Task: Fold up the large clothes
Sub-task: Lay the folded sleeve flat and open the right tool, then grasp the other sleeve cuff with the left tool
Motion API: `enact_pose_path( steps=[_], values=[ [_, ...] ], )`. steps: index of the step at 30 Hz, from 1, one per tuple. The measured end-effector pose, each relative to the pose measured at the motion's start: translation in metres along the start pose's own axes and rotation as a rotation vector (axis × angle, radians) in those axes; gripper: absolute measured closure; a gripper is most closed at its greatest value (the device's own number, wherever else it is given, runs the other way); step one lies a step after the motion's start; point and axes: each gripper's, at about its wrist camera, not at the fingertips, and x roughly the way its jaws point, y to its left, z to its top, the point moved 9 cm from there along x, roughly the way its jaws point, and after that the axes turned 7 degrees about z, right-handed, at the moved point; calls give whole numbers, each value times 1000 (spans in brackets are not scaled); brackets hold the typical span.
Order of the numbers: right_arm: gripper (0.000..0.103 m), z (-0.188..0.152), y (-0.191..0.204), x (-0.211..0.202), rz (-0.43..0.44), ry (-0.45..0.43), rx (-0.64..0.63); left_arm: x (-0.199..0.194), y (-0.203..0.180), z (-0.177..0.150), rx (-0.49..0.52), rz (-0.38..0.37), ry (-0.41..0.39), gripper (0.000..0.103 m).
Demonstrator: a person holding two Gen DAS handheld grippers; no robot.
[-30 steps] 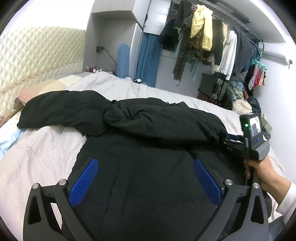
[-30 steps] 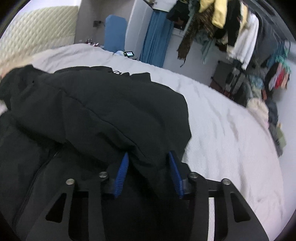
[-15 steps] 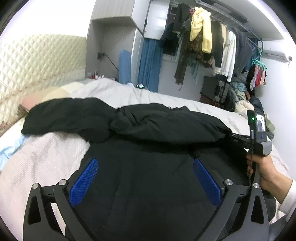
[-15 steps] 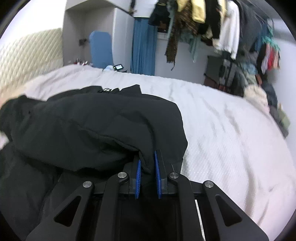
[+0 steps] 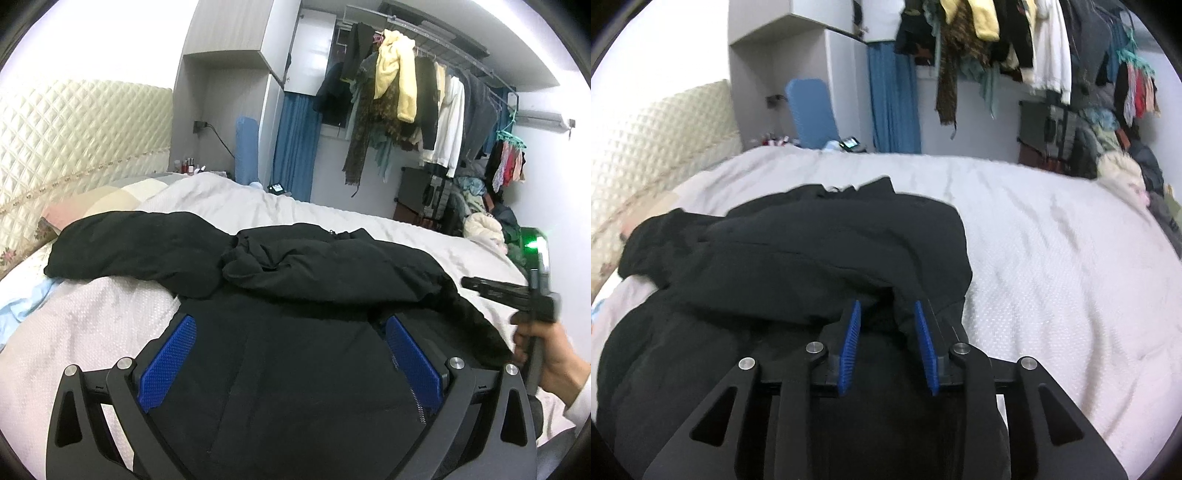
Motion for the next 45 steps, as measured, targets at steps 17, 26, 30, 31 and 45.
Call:
enact_pose_path(
  steps=[17,26,30,31,45],
  values=[
    [31,-32,74,-156,112,-221,14,-14,3,4,-9,-5,-22,0],
    [1,-47,84,-162,106,-240,-1,-19,7,7,-13,-1,-24,0],
    [0,-52,86,-158,118,-223,5,-12,19,19,-20,23,-5,0],
    [0,-52,86,-156,118,-219,3,-11,25,25,-22,34,-3,0],
    [0,-56,84,-134,126,-181,67,75,231,98,-190,201,100,0]
  ],
)
